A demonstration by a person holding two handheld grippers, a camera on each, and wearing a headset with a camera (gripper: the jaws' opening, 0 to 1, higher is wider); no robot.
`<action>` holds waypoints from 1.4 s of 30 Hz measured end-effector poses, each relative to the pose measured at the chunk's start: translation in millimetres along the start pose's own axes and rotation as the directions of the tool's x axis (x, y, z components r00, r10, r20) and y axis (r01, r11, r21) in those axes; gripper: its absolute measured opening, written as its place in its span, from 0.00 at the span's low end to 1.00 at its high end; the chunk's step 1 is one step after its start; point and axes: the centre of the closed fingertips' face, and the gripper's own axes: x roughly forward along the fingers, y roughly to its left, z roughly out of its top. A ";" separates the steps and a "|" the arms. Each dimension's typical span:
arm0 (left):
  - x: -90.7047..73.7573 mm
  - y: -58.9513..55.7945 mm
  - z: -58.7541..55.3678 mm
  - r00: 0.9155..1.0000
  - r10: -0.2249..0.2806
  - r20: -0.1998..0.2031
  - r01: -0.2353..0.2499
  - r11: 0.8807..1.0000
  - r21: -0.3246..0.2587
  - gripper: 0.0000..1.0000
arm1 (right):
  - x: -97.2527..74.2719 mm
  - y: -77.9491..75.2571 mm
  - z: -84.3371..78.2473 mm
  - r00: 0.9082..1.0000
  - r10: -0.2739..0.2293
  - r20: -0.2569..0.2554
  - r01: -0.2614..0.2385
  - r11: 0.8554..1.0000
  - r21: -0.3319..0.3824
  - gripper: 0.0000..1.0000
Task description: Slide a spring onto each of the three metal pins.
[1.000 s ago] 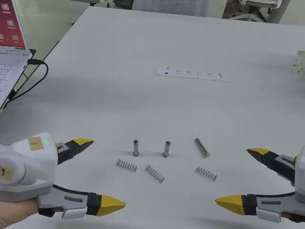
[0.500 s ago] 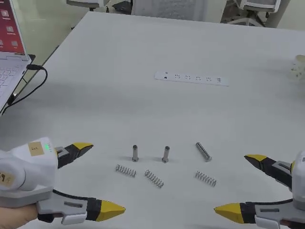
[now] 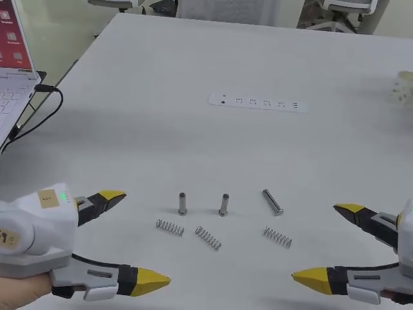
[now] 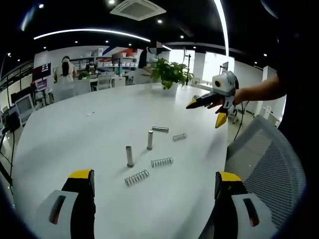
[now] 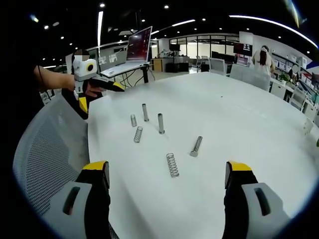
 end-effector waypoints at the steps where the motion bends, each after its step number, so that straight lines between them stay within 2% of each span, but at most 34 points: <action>1: 0.1 0.0 0.0 1.000 0.000 0.001 0.000 1.000 -0.003 0.98 | -0.3 0.1 -0.5 1.000 0.000 -0.001 0.000 1.000 0.000 0.98; 13: -0.1 -0.7 -3.1 1.000 0.001 -0.003 -0.001 1.000 -0.007 0.98 | 0.4 0.4 -1.8 1.000 -0.002 -0.003 0.002 1.000 0.008 0.97; 26: 1.3 -1.4 2.3 1.000 -0.005 0.011 0.005 1.000 0.005 0.98 | 3.2 5.4 -3.8 1.000 0.018 -0.019 -0.018 1.000 0.009 0.97; 32: 2.2 -3.5 4.5 0.999 -0.015 0.037 0.014 1.000 0.019 0.98 | 1.3 5.7 -0.5 1.000 0.012 0.000 -0.012 1.000 0.023 0.96; 38: 1.8 -2.5 5.1 0.999 -0.019 0.033 0.018 1.000 0.022 0.98 | 0.5 12.2 3.2 0.999 0.029 0.026 -0.030 0.999 0.018 0.99; 42: 1.8 -0.7 6.0 0.999 -0.013 0.031 0.012 1.000 0.017 0.98 | 4.1 14.2 -1.5 0.999 0.037 -0.003 -0.037 0.999 0.006 0.99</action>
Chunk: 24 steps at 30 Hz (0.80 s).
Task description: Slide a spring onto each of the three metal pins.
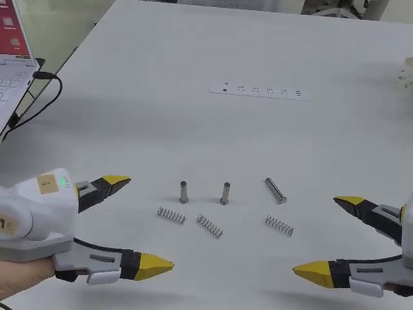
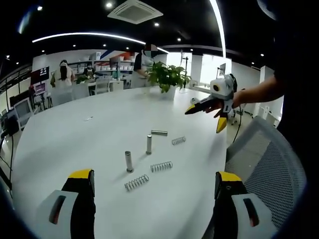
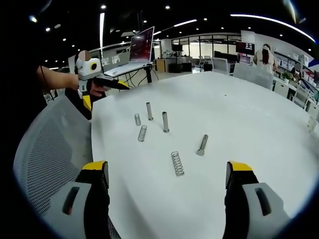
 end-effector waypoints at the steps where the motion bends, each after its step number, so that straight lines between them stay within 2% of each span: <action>1: 0.0 0.2 0.4 1.000 0.001 0.001 -0.001 1.000 0.000 0.98 | 0.7 0.4 -0.4 1.000 0.003 -0.005 -0.003 1.000 0.002 0.98; 16: 2.1 0.7 1.7 1.000 -0.004 0.006 0.004 1.000 -0.002 0.98 | 10.4 -11.9 11.0 0.999 0.000 -0.048 0.001 1.000 0.025 0.86; 24: 2.4 2.4 -0.4 1.000 -0.005 0.003 0.005 1.000 -0.012 0.98 | 18.9 -22.9 21.3 0.997 0.001 -0.076 -0.001 1.000 0.001 0.79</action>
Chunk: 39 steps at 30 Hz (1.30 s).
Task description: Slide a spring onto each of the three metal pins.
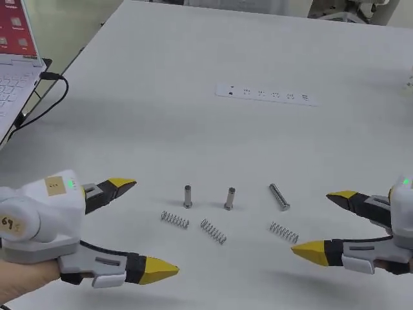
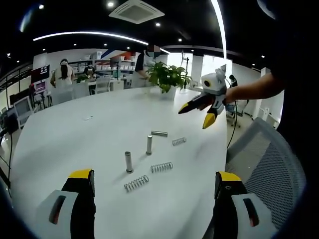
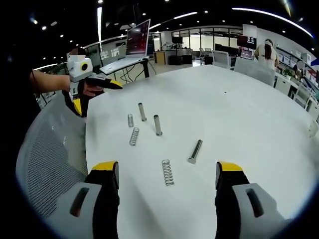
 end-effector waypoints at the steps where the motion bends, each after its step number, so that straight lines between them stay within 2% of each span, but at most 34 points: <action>1: 0.0 0.3 -0.1 1.000 0.000 -0.001 0.000 1.000 0.002 0.98 | 2.3 -5.5 -0.7 1.000 0.000 -0.013 0.000 1.000 -0.009 0.78; 7: 0.7 0.5 0.5 1.000 -0.001 0.000 0.001 1.000 0.001 0.98 | 12.9 -15.9 10.3 0.999 0.003 -0.032 -0.004 0.999 -0.033 0.74; 15: 0.6 -0.2 0.8 1.000 0.000 -0.003 0.000 1.000 -0.003 0.98 | 29.0 -24.9 16.1 0.997 0.016 -0.071 -0.019 0.999 -0.029 0.67; 17: 0.2 0.2 0.3 1.000 0.003 -0.004 -0.003 1.000 -0.005 0.98 | 33.0 -31.5 14.3 0.995 0.001 -0.103 -0.005 0.999 -0.040 0.65; 21: 0.4 0.1 -0.3 1.000 0.002 -0.006 -0.003 1.000 -0.008 0.98 | 40.9 -37.2 13.5 0.991 -0.002 -0.133 -0.003 0.999 -0.040 0.66; 31: 3.0 3.5 2.7 1.000 -0.002 0.003 0.002 1.000 -0.004 0.98 | 60.6 -47.5 17.0 0.983 -0.010 -0.183 0.013 1.000 0.011 0.53; 39: 4.8 6.3 6.1 1.000 0.004 0.014 -0.004 1.000 -0.006 0.98 | 73.9 -54.7 14.0 0.971 -0.020 -0.239 0.029 0.999 0.033 0.43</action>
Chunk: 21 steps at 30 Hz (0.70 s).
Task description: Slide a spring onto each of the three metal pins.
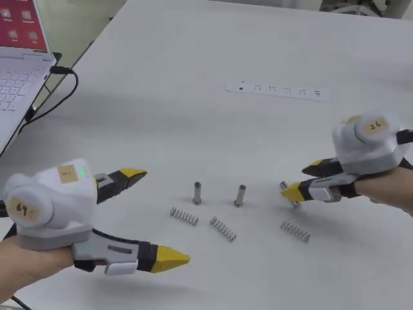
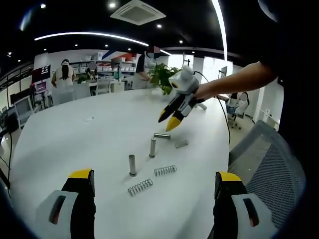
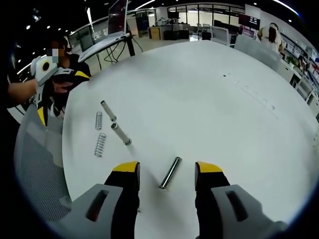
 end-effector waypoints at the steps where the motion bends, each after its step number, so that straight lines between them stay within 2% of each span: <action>1: 0.0 -0.1 0.1 1.000 0.000 0.001 0.000 1.000 -0.001 0.98 | 2.3 -0.8 -1.4 1.000 0.000 -0.013 0.000 1.000 0.012 0.41; 9: 0.2 0.8 -1.7 1.000 0.000 0.002 0.000 1.000 -0.007 0.98 | 14.8 -4.0 -7.6 0.997 0.012 -0.070 -0.006 0.997 0.073 0.29; 13: 1.3 2.7 -2.9 1.000 0.001 0.001 -0.001 1.000 -0.011 0.98 | 18.7 -5.4 -11.7 0.995 0.009 -0.096 -0.002 0.997 0.079 0.28; 21: 4.1 4.1 -0.8 1.000 -0.008 0.010 0.008 1.000 -0.010 0.98 | 23.1 -10.3 -12.0 0.994 0.008 -0.106 0.005 0.992 0.127 0.22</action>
